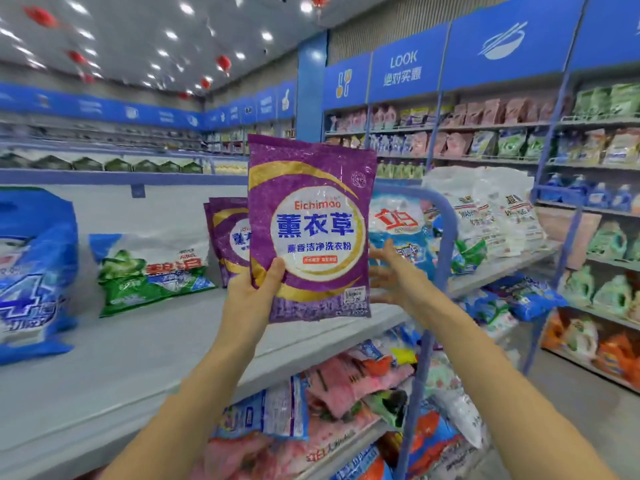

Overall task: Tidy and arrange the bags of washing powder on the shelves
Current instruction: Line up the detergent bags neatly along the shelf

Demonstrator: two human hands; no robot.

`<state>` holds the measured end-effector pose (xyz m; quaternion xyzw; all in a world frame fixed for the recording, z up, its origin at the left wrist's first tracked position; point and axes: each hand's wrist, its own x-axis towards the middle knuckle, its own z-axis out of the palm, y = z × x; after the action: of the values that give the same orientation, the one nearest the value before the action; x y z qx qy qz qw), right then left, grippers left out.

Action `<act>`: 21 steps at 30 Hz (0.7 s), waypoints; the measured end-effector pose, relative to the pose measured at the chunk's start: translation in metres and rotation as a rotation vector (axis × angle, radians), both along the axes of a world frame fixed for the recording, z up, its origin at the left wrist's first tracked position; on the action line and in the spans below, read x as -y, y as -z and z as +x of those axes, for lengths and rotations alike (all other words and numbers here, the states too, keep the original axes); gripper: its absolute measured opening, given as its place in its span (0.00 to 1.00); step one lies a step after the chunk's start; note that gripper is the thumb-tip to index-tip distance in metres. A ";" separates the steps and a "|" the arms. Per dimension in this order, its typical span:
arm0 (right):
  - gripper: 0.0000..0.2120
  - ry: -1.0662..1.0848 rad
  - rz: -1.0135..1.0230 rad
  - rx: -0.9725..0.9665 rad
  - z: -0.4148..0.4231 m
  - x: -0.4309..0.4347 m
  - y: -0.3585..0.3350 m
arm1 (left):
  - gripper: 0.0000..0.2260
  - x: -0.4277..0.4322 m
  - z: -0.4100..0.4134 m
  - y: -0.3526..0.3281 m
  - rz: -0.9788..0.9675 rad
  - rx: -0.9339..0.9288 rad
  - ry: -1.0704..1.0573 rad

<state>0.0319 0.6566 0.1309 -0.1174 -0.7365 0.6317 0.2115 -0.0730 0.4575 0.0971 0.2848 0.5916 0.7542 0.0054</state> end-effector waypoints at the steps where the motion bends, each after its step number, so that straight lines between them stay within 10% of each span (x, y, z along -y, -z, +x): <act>1: 0.23 -0.062 -0.036 0.012 -0.013 0.001 0.006 | 0.08 -0.001 -0.008 -0.002 0.003 0.025 -0.022; 8: 0.11 -0.191 0.113 -0.007 -0.093 -0.006 0.029 | 0.10 -0.011 -0.055 0.007 -0.092 0.275 -0.146; 21: 0.19 -0.235 0.466 0.029 -0.197 -0.036 0.049 | 0.15 -0.045 -0.134 0.021 -0.124 0.501 -0.374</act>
<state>-0.1650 0.6925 0.0821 0.0118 -0.8737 0.4636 0.1472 -0.2069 0.5022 0.0766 -0.0243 0.6589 0.7513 0.0293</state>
